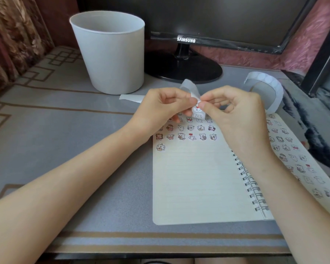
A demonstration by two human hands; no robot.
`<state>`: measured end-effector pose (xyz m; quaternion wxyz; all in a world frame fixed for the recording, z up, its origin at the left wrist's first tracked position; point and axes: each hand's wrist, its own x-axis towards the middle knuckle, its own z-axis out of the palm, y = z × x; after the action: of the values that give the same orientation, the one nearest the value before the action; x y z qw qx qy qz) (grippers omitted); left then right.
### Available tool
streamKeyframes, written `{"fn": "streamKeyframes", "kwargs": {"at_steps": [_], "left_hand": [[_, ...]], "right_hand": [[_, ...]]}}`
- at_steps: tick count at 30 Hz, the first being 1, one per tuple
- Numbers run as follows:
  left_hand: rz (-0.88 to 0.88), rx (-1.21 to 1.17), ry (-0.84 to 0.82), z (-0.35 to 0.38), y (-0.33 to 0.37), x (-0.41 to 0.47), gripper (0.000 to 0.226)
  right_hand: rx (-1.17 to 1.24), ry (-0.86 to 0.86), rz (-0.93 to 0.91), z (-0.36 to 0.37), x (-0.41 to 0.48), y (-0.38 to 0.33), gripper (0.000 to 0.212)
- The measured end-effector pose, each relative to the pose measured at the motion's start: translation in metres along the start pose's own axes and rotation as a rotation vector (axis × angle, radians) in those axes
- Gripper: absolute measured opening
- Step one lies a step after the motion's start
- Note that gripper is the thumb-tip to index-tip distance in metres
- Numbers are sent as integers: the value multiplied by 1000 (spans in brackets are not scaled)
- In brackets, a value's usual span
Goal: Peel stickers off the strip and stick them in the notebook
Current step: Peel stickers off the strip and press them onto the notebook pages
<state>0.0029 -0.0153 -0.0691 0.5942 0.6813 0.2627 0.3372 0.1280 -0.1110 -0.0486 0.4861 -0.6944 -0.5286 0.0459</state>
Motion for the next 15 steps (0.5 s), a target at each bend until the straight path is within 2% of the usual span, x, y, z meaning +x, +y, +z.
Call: {"fn": "streamKeyframes", "kwargs": {"at_steps": [15], "left_hand": [[-14, -21, -12, 0, 0, 1, 10]], "right_hand": [[12, 14, -7, 1, -1, 2, 7]]}}
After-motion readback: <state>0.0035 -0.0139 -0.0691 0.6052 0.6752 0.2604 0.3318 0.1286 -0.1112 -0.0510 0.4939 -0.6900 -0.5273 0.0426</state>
